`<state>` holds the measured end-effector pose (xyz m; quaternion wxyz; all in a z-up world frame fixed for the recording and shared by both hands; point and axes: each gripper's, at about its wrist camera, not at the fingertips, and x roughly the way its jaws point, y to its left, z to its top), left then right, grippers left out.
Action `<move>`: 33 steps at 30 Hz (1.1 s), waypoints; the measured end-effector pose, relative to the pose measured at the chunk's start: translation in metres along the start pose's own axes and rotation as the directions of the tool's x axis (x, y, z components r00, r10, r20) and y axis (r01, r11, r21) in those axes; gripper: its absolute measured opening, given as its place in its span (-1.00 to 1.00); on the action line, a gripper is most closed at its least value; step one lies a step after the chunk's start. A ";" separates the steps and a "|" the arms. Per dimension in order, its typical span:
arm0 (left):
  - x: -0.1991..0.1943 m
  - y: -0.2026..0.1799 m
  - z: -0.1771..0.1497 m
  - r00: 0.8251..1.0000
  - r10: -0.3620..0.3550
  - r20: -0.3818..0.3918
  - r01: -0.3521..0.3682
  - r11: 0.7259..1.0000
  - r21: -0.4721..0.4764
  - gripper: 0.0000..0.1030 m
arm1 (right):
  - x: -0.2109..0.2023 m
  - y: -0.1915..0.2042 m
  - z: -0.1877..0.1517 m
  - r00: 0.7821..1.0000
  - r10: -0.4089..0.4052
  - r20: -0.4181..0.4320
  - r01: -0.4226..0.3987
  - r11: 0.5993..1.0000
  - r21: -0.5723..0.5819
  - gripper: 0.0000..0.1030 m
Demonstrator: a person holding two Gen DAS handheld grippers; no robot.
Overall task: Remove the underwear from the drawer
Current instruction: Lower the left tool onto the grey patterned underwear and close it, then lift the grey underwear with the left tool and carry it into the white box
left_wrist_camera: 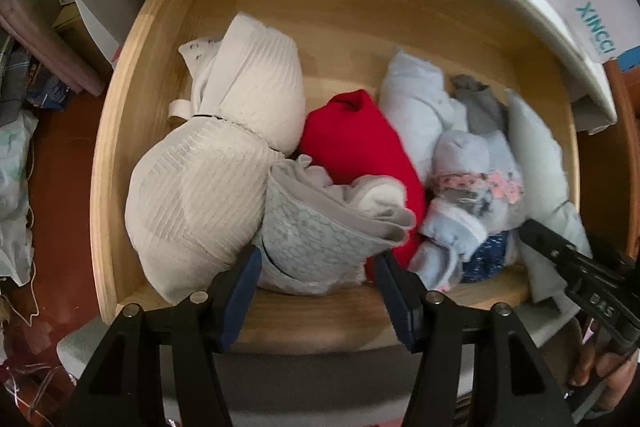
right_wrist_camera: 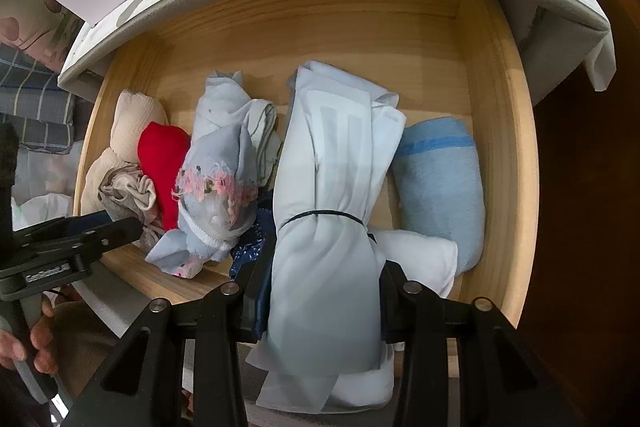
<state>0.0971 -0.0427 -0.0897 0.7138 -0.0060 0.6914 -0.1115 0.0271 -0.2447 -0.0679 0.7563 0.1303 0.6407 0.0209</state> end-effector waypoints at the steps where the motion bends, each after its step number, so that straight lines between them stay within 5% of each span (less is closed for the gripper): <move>1: 0.002 0.000 0.002 1.000 0.003 -0.006 -0.003 1.000 -0.002 0.17 | 0.000 0.000 0.000 1.000 0.001 0.000 -0.001 1.000 0.000 -0.26; 19: 0.038 -0.025 0.030 0.995 0.083 -0.054 -0.085 0.996 -0.018 0.25 | 0.007 0.010 0.000 1.000 -0.001 -0.009 0.001 1.000 -0.003 -0.24; 23: 0.042 -0.027 0.029 0.993 0.110 -0.046 -0.110 0.994 0.005 0.06 | 0.008 0.013 0.000 1.000 -0.004 -0.010 0.004 1.000 -0.005 -0.24; 33: 0.038 -0.012 0.012 0.998 0.052 -0.040 -0.054 0.997 -0.047 -0.04 | 0.012 0.015 0.000 1.000 -0.011 -0.007 0.011 1.000 -0.008 -0.25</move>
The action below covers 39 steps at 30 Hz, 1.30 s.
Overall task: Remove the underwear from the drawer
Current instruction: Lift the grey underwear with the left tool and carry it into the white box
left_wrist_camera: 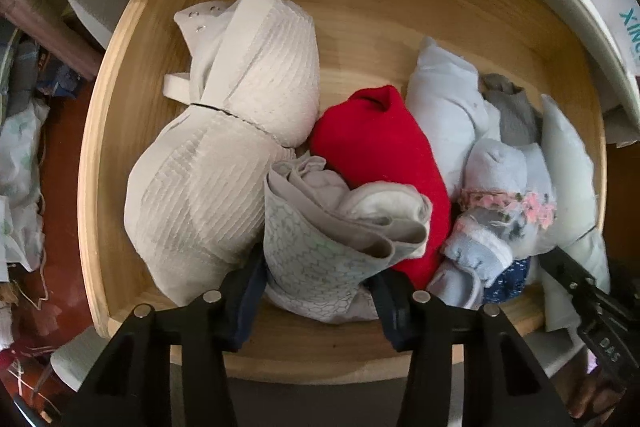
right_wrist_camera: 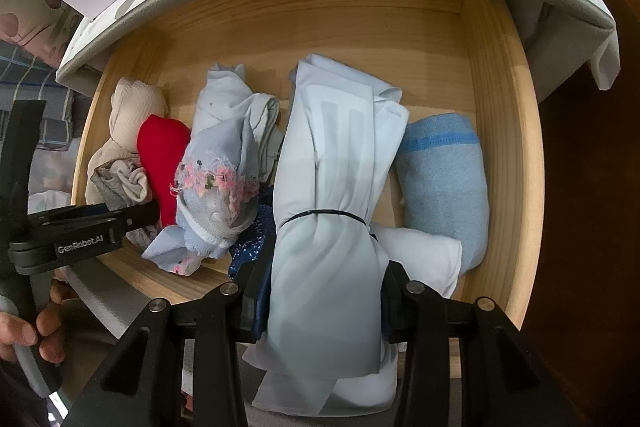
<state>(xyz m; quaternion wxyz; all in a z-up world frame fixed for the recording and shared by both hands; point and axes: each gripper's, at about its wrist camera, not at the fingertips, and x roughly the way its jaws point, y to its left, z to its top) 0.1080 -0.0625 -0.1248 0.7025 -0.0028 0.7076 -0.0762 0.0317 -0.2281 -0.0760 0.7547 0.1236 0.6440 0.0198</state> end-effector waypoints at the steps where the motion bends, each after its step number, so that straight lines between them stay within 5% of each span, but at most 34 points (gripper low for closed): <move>1: -0.003 0.009 -0.002 1.000 -0.005 0.002 0.005 1.000 -0.002 -0.04 | 0.000 0.000 0.000 1.000 -0.002 0.000 0.002 1.000 -0.003 -0.26; 29: -0.115 0.019 -0.019 0.983 -0.031 0.181 0.022 0.999 0.050 -0.04 | 0.006 0.005 0.002 1.000 -0.025 -0.006 0.024 0.999 -0.025 -0.26; 39: -0.194 0.020 -0.016 0.945 -0.066 0.320 0.040 0.995 0.088 -0.04 | 0.007 0.006 0.003 0.999 -0.033 -0.009 0.032 0.999 -0.032 -0.26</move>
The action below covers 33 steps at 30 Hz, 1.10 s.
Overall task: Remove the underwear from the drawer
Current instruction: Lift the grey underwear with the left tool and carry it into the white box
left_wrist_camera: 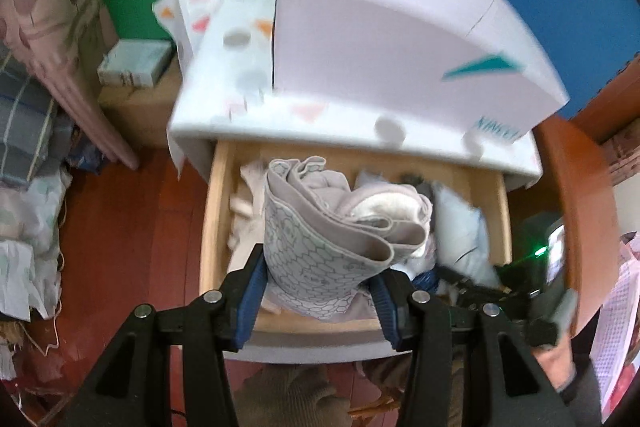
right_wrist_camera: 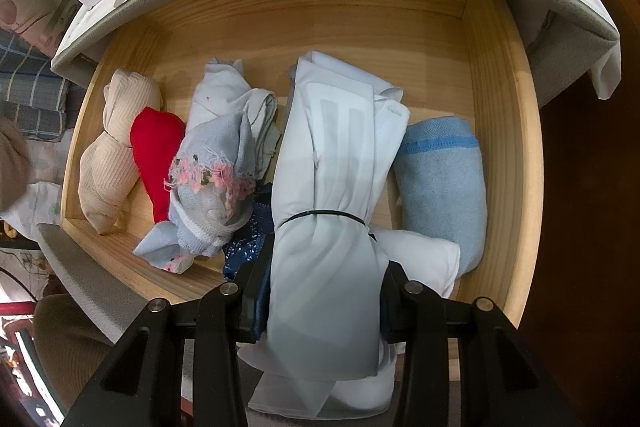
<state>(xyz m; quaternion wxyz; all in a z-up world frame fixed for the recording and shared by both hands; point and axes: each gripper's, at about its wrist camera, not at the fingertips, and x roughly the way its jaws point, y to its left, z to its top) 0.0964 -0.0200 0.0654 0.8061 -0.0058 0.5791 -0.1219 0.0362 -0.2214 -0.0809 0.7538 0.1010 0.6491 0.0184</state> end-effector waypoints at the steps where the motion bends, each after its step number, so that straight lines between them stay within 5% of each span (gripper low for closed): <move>1: -0.008 -0.001 0.005 1.000 0.001 0.016 -0.001 1.000 0.004 -0.04 | 0.000 0.002 0.001 1.000 -0.004 0.000 0.004 1.000 -0.003 -0.26; 11: -0.078 -0.016 0.076 0.980 0.014 0.198 -0.024 0.999 0.046 -0.04 | 0.003 0.005 0.000 1.000 -0.011 -0.002 0.011 1.000 -0.012 -0.26; 17: -0.078 -0.040 0.135 0.962 0.000 0.273 -0.022 0.997 0.079 -0.04 | 0.004 0.005 0.000 1.000 -0.006 -0.001 0.006 1.000 -0.007 -0.26; 26: -0.003 -0.065 0.190 0.982 0.033 0.186 -0.058 0.990 0.127 -0.03 | 0.002 -0.004 -0.001 1.000 0.006 0.000 -0.006 1.000 0.000 -0.26; 33: 0.049 -0.068 0.188 0.992 0.075 0.103 -0.087 0.989 0.117 -0.03 | 0.003 -0.001 0.000 1.000 0.005 -0.005 -0.005 1.000 -0.007 -0.25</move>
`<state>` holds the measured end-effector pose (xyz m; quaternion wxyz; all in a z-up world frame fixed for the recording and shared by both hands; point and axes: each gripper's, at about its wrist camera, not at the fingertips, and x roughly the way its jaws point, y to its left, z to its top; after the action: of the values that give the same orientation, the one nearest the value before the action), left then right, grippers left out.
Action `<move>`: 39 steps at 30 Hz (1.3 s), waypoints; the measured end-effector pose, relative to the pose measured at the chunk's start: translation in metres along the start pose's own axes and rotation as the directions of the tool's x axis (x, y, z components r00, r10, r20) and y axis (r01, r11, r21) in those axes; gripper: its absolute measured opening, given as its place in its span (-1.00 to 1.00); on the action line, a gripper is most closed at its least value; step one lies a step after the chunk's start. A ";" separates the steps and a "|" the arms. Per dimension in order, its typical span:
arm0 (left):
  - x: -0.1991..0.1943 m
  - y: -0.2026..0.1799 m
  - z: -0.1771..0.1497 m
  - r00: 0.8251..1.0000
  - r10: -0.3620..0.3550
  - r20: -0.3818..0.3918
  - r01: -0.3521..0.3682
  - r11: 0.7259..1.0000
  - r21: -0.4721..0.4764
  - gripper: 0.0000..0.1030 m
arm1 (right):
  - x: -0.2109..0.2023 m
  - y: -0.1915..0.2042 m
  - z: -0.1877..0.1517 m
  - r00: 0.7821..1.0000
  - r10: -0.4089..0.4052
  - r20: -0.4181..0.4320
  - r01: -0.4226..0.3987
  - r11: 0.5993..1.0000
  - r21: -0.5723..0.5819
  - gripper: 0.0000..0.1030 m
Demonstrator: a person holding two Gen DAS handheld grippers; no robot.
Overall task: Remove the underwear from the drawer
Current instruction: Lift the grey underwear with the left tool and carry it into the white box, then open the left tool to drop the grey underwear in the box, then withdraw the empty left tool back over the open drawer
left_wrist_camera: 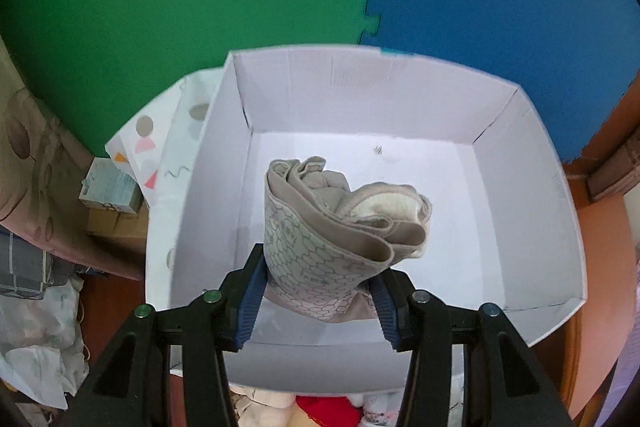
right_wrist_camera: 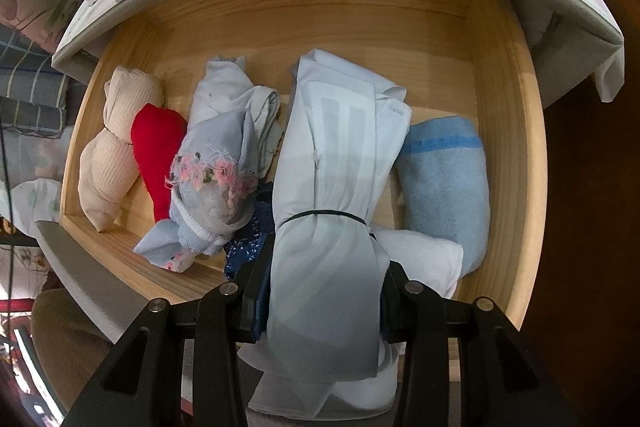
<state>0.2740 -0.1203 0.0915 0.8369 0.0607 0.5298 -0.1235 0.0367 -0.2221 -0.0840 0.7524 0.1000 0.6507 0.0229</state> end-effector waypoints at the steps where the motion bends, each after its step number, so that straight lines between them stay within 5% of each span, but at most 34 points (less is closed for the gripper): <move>1: 0.004 0.000 -0.002 1.000 0.008 -0.009 -0.008 1.000 -0.001 -0.03 | 0.001 0.001 0.000 1.000 0.000 -0.001 0.000 1.000 0.000 -0.25; 12: 0.038 0.003 -0.008 0.993 0.046 -0.106 -0.050 0.998 -0.037 0.02 | 0.003 0.004 0.000 1.000 0.005 -0.002 -0.005 1.000 0.001 -0.25; 23: 0.021 -0.005 -0.005 0.997 0.047 -0.060 -0.047 0.999 -0.011 0.24 | 0.002 0.004 0.001 1.000 0.002 -0.004 -0.002 1.000 0.001 -0.25; 39: -0.033 0.011 -0.037 0.997 0.082 0.011 -0.082 0.997 0.003 0.24 | 0.002 0.005 0.002 1.000 0.004 -0.009 -0.004 1.000 0.008 -0.25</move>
<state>0.2313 -0.0963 0.1046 0.8441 0.0834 0.5220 -0.0902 0.0397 -0.2174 -0.0853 0.7488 0.1042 0.6541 0.0224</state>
